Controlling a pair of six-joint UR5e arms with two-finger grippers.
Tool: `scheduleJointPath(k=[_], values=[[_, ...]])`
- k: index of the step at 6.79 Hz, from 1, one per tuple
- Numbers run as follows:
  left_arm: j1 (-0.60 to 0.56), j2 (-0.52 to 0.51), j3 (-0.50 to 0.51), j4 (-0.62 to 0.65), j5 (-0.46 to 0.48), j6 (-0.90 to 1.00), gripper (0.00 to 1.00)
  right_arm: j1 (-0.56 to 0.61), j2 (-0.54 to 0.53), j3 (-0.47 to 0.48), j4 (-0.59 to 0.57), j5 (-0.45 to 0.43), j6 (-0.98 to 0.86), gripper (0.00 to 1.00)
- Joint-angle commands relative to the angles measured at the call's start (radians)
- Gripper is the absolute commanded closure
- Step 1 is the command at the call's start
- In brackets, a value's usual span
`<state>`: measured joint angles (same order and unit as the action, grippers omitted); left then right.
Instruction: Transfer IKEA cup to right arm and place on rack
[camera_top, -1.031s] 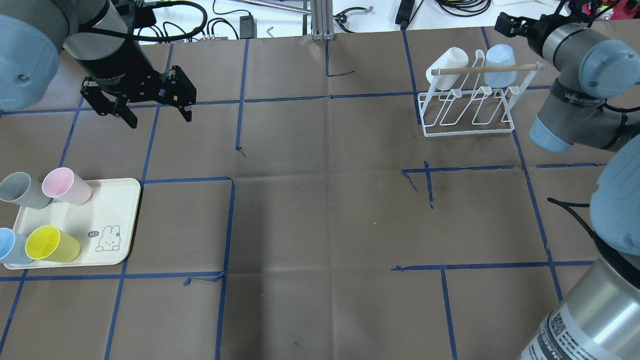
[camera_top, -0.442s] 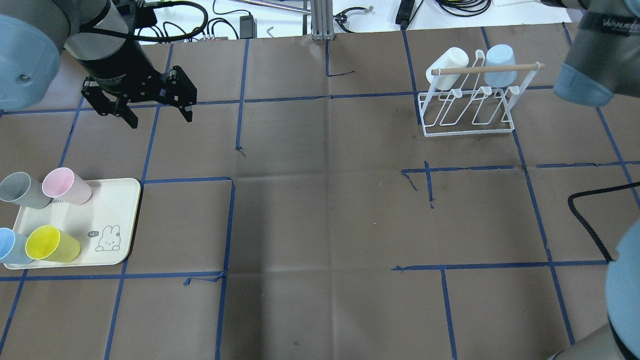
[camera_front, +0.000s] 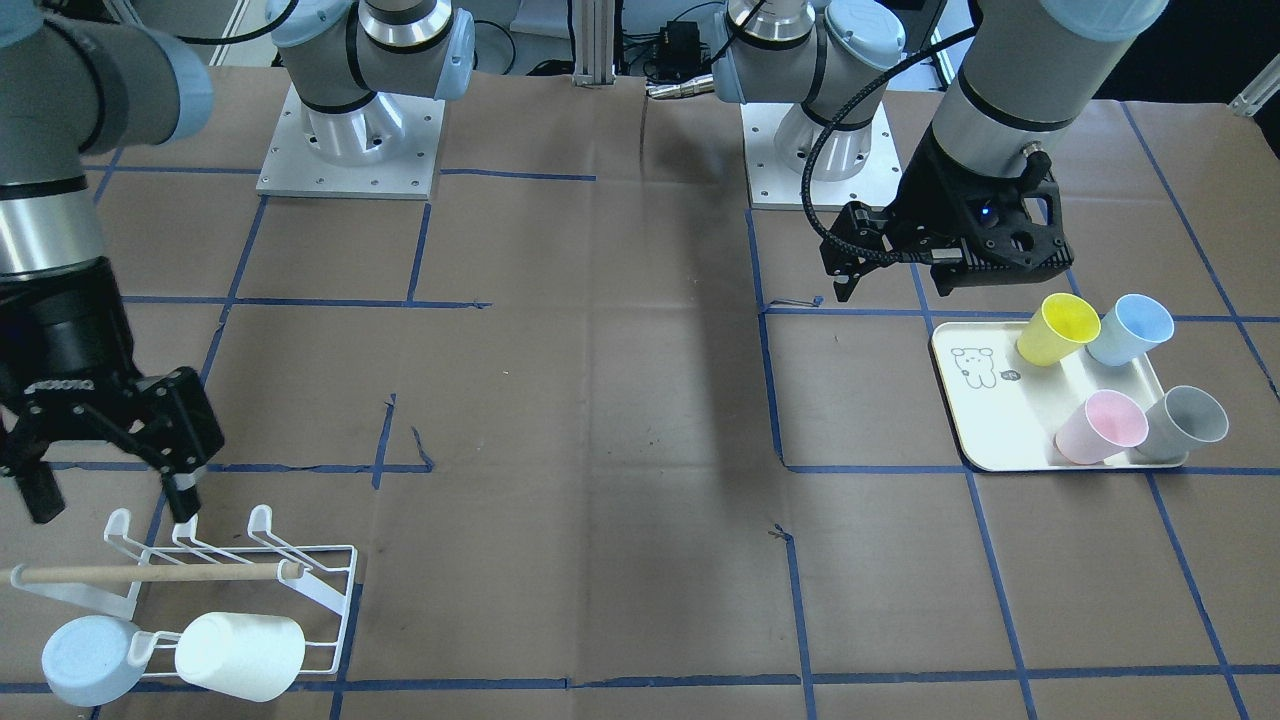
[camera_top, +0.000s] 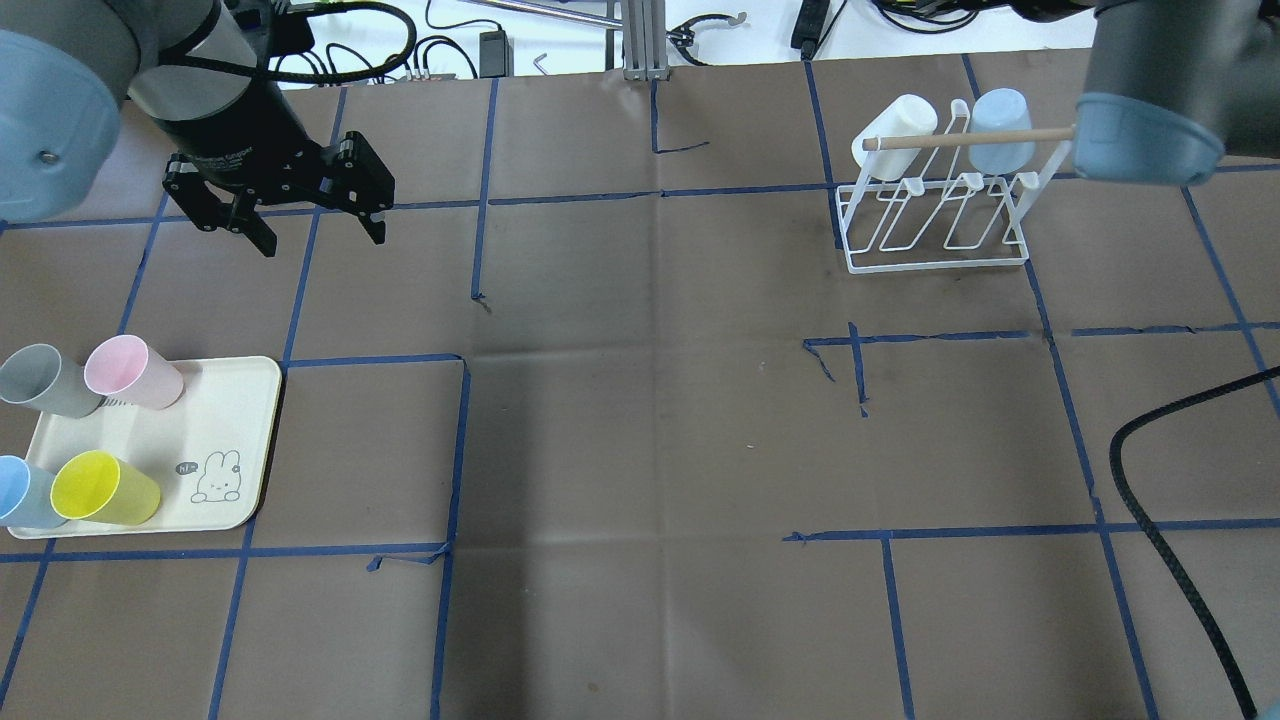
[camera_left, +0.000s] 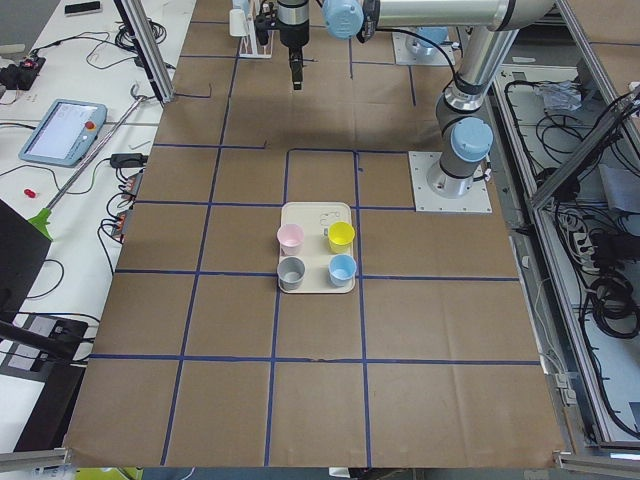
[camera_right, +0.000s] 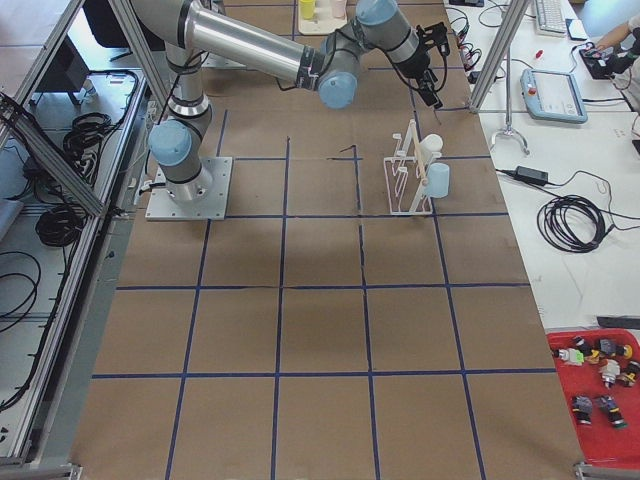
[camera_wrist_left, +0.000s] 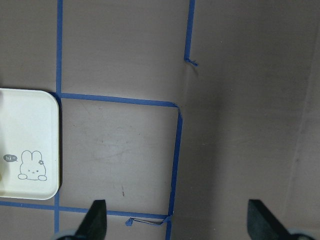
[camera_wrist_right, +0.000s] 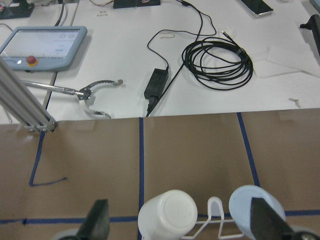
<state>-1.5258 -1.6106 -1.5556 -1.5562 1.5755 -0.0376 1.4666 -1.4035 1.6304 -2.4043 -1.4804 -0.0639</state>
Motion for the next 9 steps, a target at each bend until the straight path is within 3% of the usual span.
scheduleJointPath(k=[1,3,6,9], values=[[0.000,0.001,-0.001,-0.001,-0.002,0.022,0.01,0.087,-0.118,-0.001,0.369,-0.044,0.012,0.00],[0.000,0.001,-0.001,0.001,-0.003,0.022,0.01,0.090,-0.158,-0.003,0.552,-0.046,0.012,0.00],[0.000,0.001,-0.001,0.001,-0.005,0.022,0.01,0.092,-0.184,-0.004,0.664,-0.043,0.048,0.00],[0.000,0.001,-0.001,0.001,-0.005,0.022,0.01,0.096,-0.203,-0.021,0.668,-0.034,0.049,0.00]])
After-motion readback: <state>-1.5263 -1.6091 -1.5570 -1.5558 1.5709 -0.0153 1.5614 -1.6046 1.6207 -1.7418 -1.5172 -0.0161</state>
